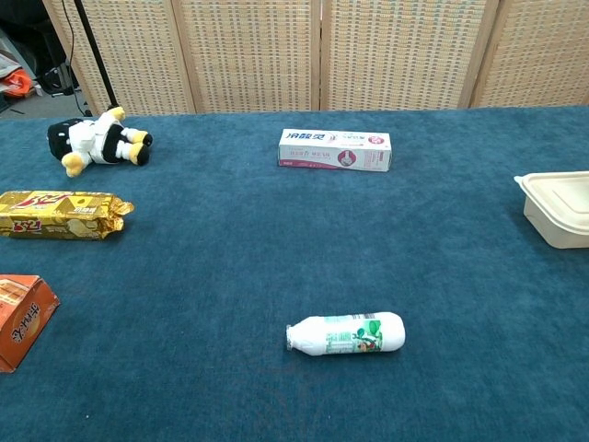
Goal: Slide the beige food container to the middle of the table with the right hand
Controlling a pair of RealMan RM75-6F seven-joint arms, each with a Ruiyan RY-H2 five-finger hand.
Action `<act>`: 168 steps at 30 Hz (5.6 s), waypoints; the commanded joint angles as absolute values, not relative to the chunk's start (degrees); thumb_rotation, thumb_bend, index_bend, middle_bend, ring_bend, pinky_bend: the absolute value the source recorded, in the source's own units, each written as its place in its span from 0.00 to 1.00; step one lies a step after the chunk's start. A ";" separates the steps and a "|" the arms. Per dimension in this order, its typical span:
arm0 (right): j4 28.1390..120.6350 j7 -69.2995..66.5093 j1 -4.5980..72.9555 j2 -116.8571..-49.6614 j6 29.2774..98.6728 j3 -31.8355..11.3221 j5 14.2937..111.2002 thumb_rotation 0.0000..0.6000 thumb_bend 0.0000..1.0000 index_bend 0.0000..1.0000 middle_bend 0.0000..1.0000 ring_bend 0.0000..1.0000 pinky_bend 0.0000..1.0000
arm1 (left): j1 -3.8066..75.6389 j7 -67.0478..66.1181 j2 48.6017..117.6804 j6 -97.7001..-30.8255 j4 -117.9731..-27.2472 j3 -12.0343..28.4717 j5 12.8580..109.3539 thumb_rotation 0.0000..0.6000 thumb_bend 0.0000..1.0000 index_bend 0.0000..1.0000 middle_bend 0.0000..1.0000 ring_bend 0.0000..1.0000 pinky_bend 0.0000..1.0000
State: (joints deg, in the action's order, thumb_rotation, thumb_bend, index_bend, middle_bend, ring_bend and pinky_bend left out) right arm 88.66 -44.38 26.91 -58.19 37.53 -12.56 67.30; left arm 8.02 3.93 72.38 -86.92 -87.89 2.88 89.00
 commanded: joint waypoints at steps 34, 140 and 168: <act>68.42 -65.65 28.29 -64.27 27.72 -12.33 77.77 1.00 0.21 0.07 0.00 0.00 0.04 | 8.13 1.96 73.14 -86.95 -87.82 2.65 89.46 1.00 0.11 0.00 0.00 0.00 0.01; 94.76 -34.74 29.94 -63.07 34.83 -9.10 56.29 1.00 0.21 0.07 0.00 0.00 0.04 | 8.43 5.43 71.88 -87.04 -87.85 2.26 90.57 1.00 0.11 0.00 0.00 0.00 0.00; 104.72 -20.07 33.68 -63.87 40.05 -9.02 46.38 1.00 0.21 0.07 0.00 0.00 0.04 | 8.19 6.86 71.18 -87.79 -88.08 2.33 90.80 1.00 0.11 0.00 0.00 0.00 0.00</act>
